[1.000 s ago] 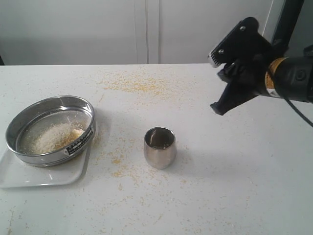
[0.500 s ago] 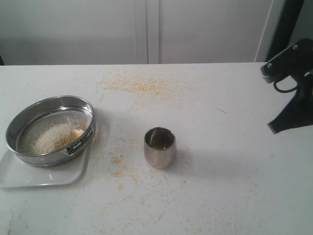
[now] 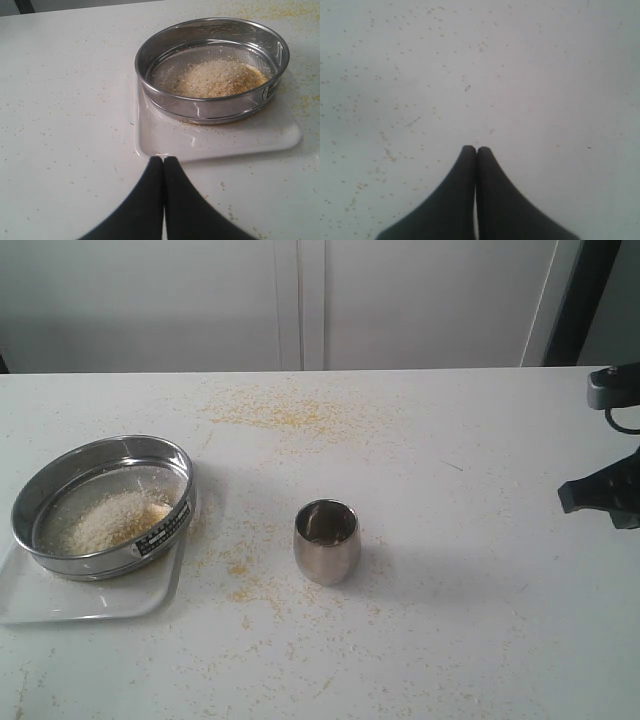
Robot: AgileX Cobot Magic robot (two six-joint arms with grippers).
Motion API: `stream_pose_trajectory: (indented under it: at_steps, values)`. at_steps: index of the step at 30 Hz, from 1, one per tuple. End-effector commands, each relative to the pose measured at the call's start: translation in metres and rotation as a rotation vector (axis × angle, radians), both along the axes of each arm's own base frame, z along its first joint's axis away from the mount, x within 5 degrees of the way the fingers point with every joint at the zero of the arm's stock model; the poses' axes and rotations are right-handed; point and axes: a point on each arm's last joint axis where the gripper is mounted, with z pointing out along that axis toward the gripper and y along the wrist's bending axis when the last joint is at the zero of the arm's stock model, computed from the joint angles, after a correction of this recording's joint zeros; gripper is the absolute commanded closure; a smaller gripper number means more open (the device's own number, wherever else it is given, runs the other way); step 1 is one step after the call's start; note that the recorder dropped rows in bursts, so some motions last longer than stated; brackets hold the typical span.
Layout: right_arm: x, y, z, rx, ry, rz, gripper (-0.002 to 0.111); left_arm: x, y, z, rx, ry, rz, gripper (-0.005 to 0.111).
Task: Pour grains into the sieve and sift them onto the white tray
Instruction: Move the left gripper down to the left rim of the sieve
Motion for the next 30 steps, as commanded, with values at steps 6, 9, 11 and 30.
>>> stream_pose_trajectory:
  at_steps: [6, 9, 11, 30]
  values:
    - [-0.001, -0.002, 0.003, 0.01, -0.007, -0.007, 0.108, 0.0, 0.0, 0.0, -0.01, -0.007, -0.001, 0.107]
    - [0.0, -0.002, 0.003, 0.011, -0.018, -0.006, 0.108, 0.0, -0.001, 0.0, -0.06, -0.004, 0.005, 0.107]
    - [0.0, -0.002, 0.003, 0.011, -0.018, -0.006, 0.108, 0.0, -0.003, 0.0, -0.151, -0.001, 0.012, 0.107]
    - [0.0, -0.002, 0.003, 0.011, -0.018, -0.006, 0.108, 0.004, 0.0, 0.04, -0.69, -0.323, 0.106, 0.107]
